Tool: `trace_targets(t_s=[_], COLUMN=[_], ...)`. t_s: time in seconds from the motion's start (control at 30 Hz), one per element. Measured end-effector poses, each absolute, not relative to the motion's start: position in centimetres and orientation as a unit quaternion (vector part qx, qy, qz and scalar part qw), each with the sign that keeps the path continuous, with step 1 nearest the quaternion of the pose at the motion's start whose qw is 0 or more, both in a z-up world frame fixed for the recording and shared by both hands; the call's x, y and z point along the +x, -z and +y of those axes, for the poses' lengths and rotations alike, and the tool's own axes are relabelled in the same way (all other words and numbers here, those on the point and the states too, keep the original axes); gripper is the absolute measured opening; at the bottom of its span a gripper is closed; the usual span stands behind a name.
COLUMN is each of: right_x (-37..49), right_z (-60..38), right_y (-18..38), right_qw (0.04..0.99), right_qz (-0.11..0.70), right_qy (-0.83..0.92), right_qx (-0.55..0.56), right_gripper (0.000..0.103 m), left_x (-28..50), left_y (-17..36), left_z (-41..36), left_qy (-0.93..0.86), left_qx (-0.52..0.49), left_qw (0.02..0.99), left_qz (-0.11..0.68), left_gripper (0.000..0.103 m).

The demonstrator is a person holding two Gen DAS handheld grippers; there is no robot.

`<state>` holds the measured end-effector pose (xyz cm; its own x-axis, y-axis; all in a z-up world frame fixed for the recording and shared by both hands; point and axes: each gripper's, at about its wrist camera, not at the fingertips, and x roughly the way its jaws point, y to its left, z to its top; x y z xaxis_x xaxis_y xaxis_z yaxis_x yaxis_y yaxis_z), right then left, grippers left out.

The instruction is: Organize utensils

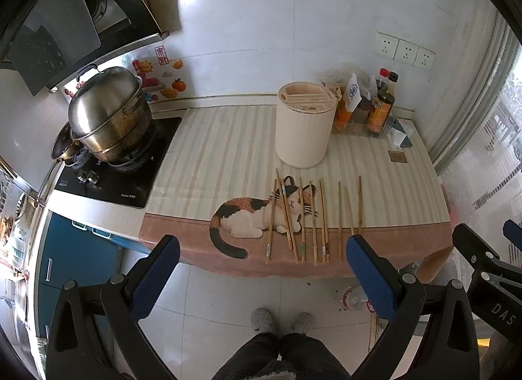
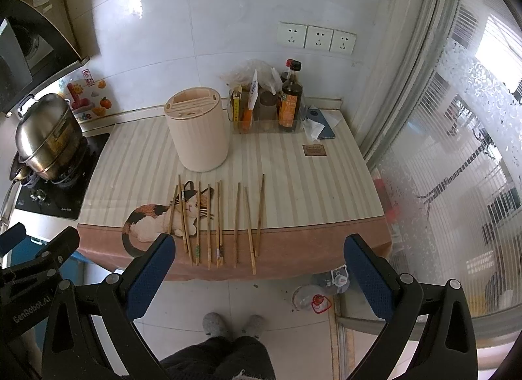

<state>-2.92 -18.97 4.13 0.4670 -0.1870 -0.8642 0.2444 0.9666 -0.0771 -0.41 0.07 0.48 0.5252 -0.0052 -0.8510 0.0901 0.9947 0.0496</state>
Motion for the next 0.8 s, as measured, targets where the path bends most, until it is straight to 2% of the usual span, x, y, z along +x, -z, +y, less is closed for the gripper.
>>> trace_targets(t_s=[0.8], right_x=[-3.6], right_z=[-18.1], right_y=[-4.7], right_qw=[0.859], right_qz=[0.497], right_qy=[0.121], right_qx=[0.022], right_gripper=[0.103], left_x=[-1.5], left_y=[-1.4], left_z=[0.9], left_qy=[0.03], left_qx=[0.04], left_qw=[0.876], left_qz=[0.48], left_gripper=[0.103])
